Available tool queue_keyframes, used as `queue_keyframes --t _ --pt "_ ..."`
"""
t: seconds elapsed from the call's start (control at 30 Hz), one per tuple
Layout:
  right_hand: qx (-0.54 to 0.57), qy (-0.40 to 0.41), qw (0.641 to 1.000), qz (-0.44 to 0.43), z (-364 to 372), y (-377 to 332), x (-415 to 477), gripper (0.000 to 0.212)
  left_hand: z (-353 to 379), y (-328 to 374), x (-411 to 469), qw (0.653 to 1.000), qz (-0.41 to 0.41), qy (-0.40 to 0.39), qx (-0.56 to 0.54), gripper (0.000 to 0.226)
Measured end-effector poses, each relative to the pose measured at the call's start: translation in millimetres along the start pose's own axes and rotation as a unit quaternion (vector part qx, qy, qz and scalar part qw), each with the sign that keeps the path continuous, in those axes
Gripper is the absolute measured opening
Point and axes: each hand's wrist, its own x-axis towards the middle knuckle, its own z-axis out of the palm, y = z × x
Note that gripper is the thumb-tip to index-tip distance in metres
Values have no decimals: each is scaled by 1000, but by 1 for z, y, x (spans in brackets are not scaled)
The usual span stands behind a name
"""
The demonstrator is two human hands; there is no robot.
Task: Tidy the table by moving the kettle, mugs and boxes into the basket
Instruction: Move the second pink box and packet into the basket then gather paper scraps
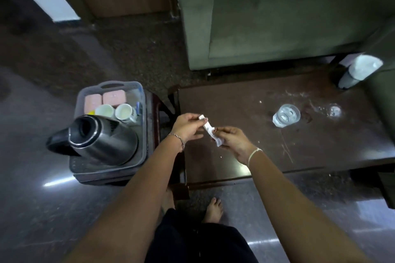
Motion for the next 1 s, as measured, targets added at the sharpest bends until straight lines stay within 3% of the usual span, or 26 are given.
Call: queue_keyframes --t 0.07,0.27,0.4,0.5,0.73,0.87,1.0 --pt "-8 -18 1000 -11 17 -18 0 6 -18 12 -6 1000 19 16 1 6" --pt "-48 -58 996 -37 83 -67 5 16 -83 51 -20 991 59 99 -63 9" --pt "-43 -27 996 -68 138 -89 18 28 -134 75 -12 981 57 164 -83 7" --pt "-35 23 995 -88 180 -101 35 19 -172 90 5 977 46 203 -38 9" --pt "-99 129 981 -105 253 -114 97 23 -259 114 62 986 -15 155 54 13" --pt "-144 197 965 -99 281 -112 133 21 -294 105 105 976 -13 157 151 9" --pt "-194 232 951 -64 296 -97 165 13 -307 88 141 973 -10 140 182 10"
